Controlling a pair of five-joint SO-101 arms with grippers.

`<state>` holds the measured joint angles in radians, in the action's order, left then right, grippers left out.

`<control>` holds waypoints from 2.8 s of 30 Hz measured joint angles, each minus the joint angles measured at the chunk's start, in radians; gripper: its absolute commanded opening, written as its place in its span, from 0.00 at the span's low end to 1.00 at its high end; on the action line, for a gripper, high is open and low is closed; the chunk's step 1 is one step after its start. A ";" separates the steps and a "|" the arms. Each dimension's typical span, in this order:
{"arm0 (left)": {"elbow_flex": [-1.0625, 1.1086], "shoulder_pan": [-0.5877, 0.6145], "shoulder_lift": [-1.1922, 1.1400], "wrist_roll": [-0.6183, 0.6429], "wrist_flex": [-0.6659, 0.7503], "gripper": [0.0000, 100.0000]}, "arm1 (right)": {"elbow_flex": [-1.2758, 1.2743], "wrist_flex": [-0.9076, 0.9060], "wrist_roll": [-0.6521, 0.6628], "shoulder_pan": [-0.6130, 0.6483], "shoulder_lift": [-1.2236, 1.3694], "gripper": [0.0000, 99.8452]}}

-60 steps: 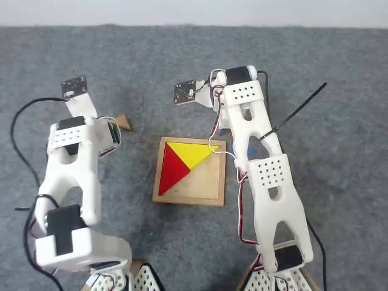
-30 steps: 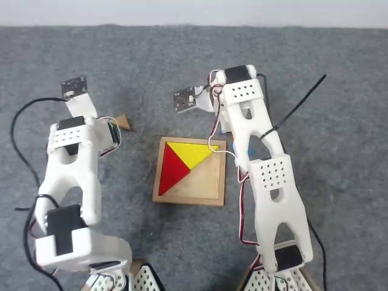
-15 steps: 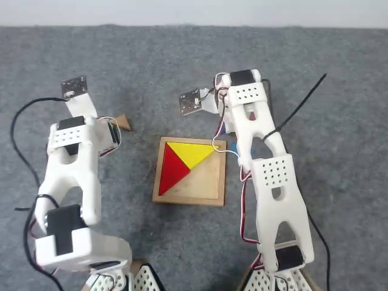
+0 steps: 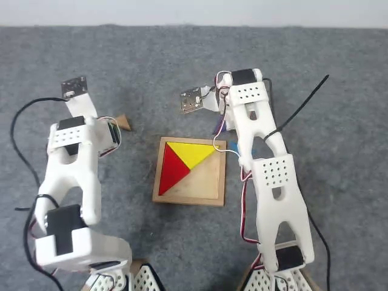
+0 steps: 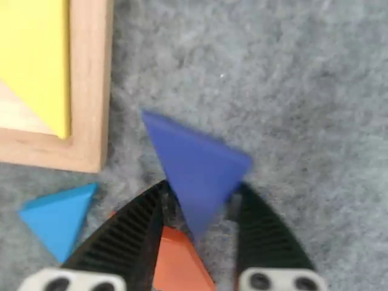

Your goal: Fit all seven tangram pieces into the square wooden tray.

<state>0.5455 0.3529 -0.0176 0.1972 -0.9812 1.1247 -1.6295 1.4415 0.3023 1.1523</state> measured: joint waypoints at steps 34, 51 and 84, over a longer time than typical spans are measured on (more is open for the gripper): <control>0.000 0.018 0.000 -0.002 -0.002 0.11 | 0.210 -0.117 -0.011 0.104 0.117 0.29; 0.000 0.018 0.000 -0.002 -0.002 0.11 | 0.233 -0.100 -0.011 0.098 0.129 0.10; 0.000 0.018 0.000 -0.002 -0.002 0.11 | 0.499 -0.126 -0.565 0.037 0.126 0.09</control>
<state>0.5455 0.3713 -0.0176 0.1956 -0.9828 1.6233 -1.7553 0.8769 0.3391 1.2781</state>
